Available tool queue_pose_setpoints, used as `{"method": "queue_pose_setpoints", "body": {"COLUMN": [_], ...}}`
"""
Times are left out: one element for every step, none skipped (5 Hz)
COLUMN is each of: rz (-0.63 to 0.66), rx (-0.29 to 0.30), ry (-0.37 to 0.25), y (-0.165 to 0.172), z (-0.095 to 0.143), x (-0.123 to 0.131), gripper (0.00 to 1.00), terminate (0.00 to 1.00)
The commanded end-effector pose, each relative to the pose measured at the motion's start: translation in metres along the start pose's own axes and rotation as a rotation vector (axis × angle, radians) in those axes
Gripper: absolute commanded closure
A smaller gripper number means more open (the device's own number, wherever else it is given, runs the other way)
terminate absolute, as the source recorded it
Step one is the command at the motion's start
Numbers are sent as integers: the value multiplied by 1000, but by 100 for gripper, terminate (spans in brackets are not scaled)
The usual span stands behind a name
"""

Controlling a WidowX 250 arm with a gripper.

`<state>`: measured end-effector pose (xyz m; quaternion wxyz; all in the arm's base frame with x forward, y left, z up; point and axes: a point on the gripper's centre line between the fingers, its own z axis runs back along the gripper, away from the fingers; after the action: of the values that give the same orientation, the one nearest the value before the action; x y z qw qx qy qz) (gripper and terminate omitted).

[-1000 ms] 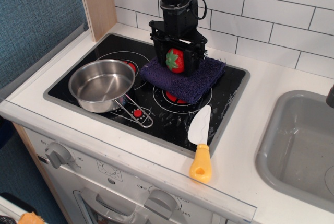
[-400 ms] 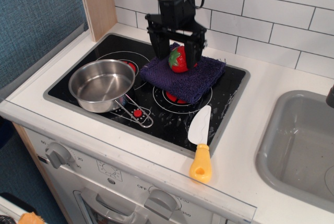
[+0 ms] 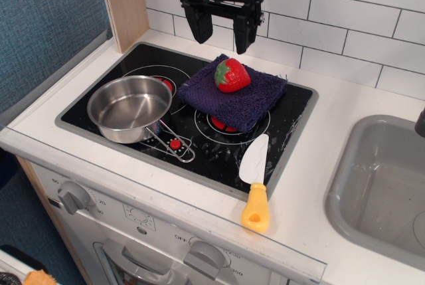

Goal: Place the strawberry on the cloth

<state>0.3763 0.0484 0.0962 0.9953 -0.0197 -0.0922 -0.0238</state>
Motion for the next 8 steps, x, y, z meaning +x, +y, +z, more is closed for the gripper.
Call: {"method": "queue_pose_setpoints", "body": {"rz": [-34, -48, -67, -73, -113, -146, -47, -47], "rx": [107, 119, 51, 27, 11, 22, -78, -78], "ry": [46, 108, 146, 174, 174, 149, 145, 145], "y": [50, 60, 55, 40, 20, 1, -1, -1], "z": [41, 62, 80, 85, 86, 87, 98, 98], "x": [-42, -63, -83, -116, -143, -159, -169, -169], "gripper": [0, 0, 0, 0, 0, 0, 0, 0], "terminate": [0, 0, 0, 0, 0, 0, 0, 0]}}
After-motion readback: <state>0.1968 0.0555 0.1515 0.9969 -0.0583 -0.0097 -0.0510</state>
